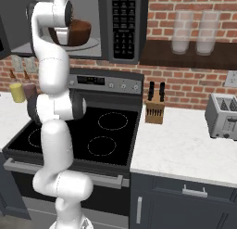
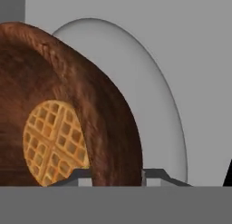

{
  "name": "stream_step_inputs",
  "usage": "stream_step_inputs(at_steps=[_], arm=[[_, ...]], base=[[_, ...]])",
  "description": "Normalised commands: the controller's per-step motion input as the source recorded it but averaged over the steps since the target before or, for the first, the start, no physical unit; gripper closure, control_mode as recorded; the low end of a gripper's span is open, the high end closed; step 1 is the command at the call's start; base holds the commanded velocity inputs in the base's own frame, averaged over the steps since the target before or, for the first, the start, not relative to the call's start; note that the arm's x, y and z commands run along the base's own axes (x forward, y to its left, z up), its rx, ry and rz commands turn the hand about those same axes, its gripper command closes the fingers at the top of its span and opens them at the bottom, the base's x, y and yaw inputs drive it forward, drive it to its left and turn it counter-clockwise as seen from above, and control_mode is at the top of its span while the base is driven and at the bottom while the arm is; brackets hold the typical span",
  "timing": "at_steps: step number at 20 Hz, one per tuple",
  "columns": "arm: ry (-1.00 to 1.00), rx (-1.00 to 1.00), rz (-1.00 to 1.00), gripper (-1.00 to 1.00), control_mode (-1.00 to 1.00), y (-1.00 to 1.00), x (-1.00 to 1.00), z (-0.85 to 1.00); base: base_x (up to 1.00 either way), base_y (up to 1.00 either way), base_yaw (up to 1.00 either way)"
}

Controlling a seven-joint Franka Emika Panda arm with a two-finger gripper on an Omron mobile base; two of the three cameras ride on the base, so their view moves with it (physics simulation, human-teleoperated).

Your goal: Open the microwave, place the bowl with waffle inside the microwave, then close the microwave door and turn it on.

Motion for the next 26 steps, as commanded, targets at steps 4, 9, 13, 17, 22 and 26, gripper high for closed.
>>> stream_step_inputs(at_steps=[4, 9, 13, 17, 22, 26], arm=[[-0.36, 0.18, 0.00, -1.00, -1.00, 0.00, -0.07, -0.74], [-0.45, 0.22, 0.01, -1.00, -1.00, 0.00, -0.16, -0.74], [-0.70, 0.31, 0.05, -1.00, -1.00, -0.20, -0.60, -0.89], [-0.70, 0.31, 0.04, -1.00, -1.00, -0.13, -0.86, -0.82], [-0.45, 0.23, 0.01, -1.00, -1.00, -0.23, -1.00, -0.28], [-0.32, 0.18, 0.00, -1.00, -1.00, -0.29, -1.00, -0.22]], base=[[0.00, 0.00, 0.00], [0.00, 0.00, 0.00], [0.00, 0.00, 0.00], [0.00, 0.00, 0.00], [0.00, 0.00, 0.00], [0.00, 0.00, 0.00]])
